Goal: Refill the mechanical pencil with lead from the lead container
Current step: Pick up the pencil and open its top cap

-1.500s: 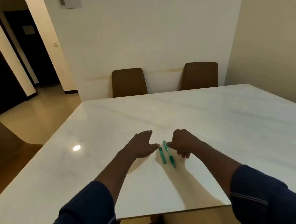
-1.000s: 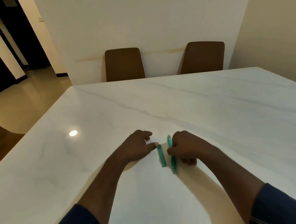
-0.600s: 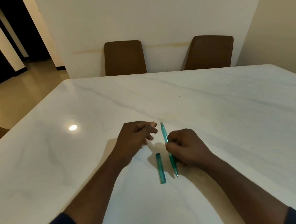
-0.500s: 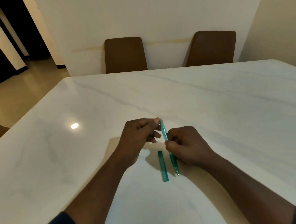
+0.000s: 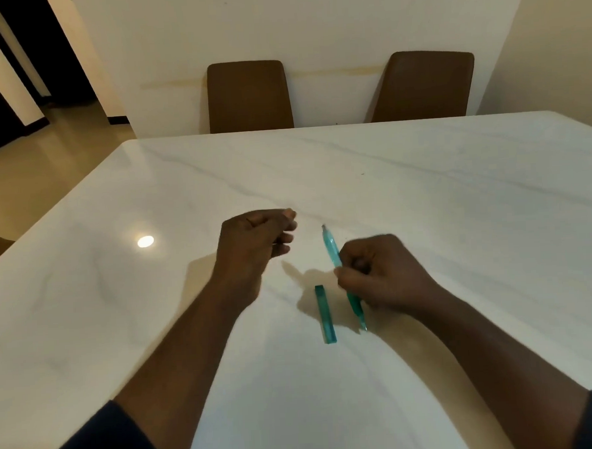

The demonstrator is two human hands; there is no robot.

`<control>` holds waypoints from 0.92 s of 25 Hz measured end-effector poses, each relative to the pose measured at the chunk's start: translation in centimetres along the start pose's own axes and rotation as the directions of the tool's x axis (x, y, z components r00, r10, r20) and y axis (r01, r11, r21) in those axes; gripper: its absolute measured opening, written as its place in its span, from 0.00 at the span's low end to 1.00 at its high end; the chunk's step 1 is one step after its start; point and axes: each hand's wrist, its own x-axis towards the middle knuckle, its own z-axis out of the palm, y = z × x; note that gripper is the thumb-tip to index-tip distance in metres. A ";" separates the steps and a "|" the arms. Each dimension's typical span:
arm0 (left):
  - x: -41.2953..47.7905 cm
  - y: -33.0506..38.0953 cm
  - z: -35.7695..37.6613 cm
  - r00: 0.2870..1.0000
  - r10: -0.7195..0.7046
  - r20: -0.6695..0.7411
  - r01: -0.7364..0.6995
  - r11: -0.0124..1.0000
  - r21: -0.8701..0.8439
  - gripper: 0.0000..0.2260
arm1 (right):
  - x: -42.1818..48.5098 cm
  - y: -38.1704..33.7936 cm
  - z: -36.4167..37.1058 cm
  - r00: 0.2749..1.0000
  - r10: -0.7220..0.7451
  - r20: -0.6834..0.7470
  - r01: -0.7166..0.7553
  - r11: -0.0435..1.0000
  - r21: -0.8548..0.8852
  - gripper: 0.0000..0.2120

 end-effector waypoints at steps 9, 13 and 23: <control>-1.5 -0.5 -1.1 0.927 -0.310 0.211 0.108 0.759 0.642 0.06 | 0.2 -0.3 0.0 0.976 0.219 0.012 -0.219 0.975 0.025 0.11; -1.6 -0.6 -1.0 0.918 -0.322 0.233 0.095 0.747 0.658 0.11 | 0.2 -0.4 0.0 0.977 0.214 0.022 -0.215 0.976 0.032 0.13; -1.6 -0.1 -0.3 0.966 0.076 0.249 -0.131 0.969 0.211 0.07 | 0.0 -0.6 0.6 0.998 0.065 0.005 -0.065 0.991 0.118 0.08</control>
